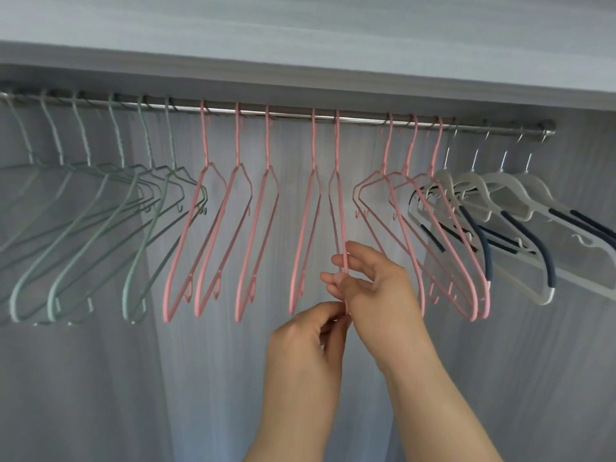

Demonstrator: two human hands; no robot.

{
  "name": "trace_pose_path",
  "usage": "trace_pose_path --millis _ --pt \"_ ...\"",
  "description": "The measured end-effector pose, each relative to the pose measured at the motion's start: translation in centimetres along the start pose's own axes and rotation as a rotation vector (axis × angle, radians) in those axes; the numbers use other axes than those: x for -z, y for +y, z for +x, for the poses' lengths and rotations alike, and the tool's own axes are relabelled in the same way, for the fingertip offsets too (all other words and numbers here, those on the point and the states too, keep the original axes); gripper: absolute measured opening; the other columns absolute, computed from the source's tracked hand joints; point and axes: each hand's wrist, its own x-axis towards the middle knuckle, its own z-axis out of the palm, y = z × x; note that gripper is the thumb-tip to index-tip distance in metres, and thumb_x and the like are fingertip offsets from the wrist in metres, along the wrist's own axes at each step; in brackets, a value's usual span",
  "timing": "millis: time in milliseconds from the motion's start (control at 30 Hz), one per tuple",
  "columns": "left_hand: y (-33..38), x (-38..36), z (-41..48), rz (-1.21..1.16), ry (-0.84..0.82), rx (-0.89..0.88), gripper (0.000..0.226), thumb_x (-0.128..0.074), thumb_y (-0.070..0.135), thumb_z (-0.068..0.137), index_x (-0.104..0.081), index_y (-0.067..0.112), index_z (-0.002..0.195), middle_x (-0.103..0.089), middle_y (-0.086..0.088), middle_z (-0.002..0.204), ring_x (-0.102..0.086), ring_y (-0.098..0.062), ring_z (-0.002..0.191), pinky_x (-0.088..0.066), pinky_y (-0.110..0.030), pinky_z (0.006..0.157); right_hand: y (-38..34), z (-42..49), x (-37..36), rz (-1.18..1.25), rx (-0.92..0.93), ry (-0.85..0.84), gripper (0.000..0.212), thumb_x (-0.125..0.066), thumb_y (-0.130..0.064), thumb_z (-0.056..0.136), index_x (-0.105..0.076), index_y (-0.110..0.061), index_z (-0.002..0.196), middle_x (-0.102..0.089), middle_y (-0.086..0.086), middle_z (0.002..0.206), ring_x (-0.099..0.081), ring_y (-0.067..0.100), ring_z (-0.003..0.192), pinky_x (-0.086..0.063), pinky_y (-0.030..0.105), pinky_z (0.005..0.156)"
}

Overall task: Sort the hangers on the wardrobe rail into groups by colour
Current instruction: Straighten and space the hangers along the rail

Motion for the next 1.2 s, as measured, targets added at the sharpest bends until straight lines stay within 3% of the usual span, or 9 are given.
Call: trace_pose_path --millis 200,333,533,667,767,900,1000,1100,1200 --pt "0.0 -0.2 0.0 0.023 -0.002 -0.013 0.038 -0.062 0.007 0.081 -0.055 0.04 0.099 -0.068 0.02 0.069 -0.065 -0.001 0.071 -0.051 -0.014 0.066 0.2 0.1 0.1 0.05 0.013 -0.001 0.039 -0.045 -0.001 0.094 -0.05 -0.02 0.126 -0.06 -0.013 0.104 -0.067 -0.007 0.07 -0.053 0.006 0.065" --pt "-0.2 -0.4 0.1 0.044 0.01 -0.027 0.033 -0.063 0.007 0.08 -0.06 0.036 0.095 -0.065 0.026 0.067 -0.064 0.0 0.07 -0.05 -0.014 0.066 0.2 0.2 0.2 0.075 0.024 -0.003 0.036 -0.044 -0.001 0.094 -0.05 -0.018 0.126 -0.06 -0.009 0.107 -0.068 -0.003 0.074 -0.053 0.007 0.068" --pt "-0.2 -0.4 0.0 0.042 0.016 -0.042 0.021 -0.059 0.017 0.081 -0.063 0.033 0.094 -0.071 0.014 0.072 -0.064 -0.002 0.07 -0.051 -0.019 0.065 0.1 0.2 0.0 0.108 0.033 -0.011 0.036 -0.042 0.001 0.094 -0.05 -0.019 0.124 -0.06 -0.006 0.108 -0.067 0.001 0.079 -0.053 0.006 0.07" --pt "0.8 1.2 0.0 0.115 0.175 -0.149 0.029 -0.06 0.025 0.074 -0.057 0.039 0.099 -0.056 0.033 0.095 -0.059 0.002 0.066 -0.047 -0.008 0.058 0.1 0.1 -0.1 0.121 0.049 -0.027 0.033 -0.043 -0.001 0.094 -0.048 -0.029 0.111 -0.059 -0.011 0.101 -0.067 -0.005 0.067 -0.054 0.013 0.074" --pt "1.8 3.5 0.6 0.175 0.307 -0.177 0.029 -0.067 0.026 0.078 -0.06 0.033 0.105 -0.048 0.027 0.102 -0.056 -0.001 0.063 -0.042 -0.006 0.058 0.3 0.1 -0.1 0.132 0.055 -0.035 0.031 -0.043 -0.001 0.095 -0.047 -0.029 0.107 -0.058 -0.008 0.104 -0.068 -0.005 0.067 -0.054 0.013 0.077" --pt "2.1 4.1 2.6 0.324 0.142 -0.01 0.044 -0.049 0.034 0.087 -0.045 0.021 0.128 -0.052 0.009 0.121 -0.063 -0.012 0.076 -0.042 -0.021 0.071 0.2 0.1 -0.1 0.122 0.053 -0.041 0.03 -0.044 -0.003 0.095 -0.047 -0.031 0.105 -0.059 -0.009 0.106 -0.069 -0.005 0.07 -0.054 0.012 0.076" --pt "2.2 3.0 3.4 0.414 0.023 0.094 0.039 -0.04 0.039 0.091 -0.043 0.019 0.125 -0.063 0.001 0.106 -0.061 -0.024 0.09 -0.041 -0.028 0.069 0.0 0.1 0.1 0.131 0.051 -0.049 0.03 -0.045 -0.002 0.094 -0.046 -0.03 0.107 -0.058 -0.007 0.107 -0.068 -0.007 0.067 -0.054 0.01 0.073" --pt "1.8 2.1 4.0 0.479 -0.013 0.108 0.03 -0.035 0.035 0.094 -0.048 0.016 0.113 -0.066 -0.005 0.087 -0.06 -0.029 0.086 -0.048 -0.036 0.068 0.0 0.1 0.2 0.127 0.052 -0.053 0.03 -0.045 -0.002 0.094 -0.046 -0.031 0.104 -0.059 -0.007 0.106 -0.068 -0.006 0.066 -0.055 0.014 0.075" --pt "1.3 1.6 4.5 0.481 0.01 0.08 0.023 -0.034 0.027 0.094 -0.052 0.013 0.093 -0.064 -0.01 0.077 -0.058 -0.032 0.077 -0.042 -0.035 0.059 0.0 0.1 0.2 0.111 0.055 -0.048 0.029 -0.045 -0.003 0.094 -0.047 -0.031 0.102 -0.058 -0.004 0.109 -0.068 -0.005 0.067 -0.055 0.016 0.076"
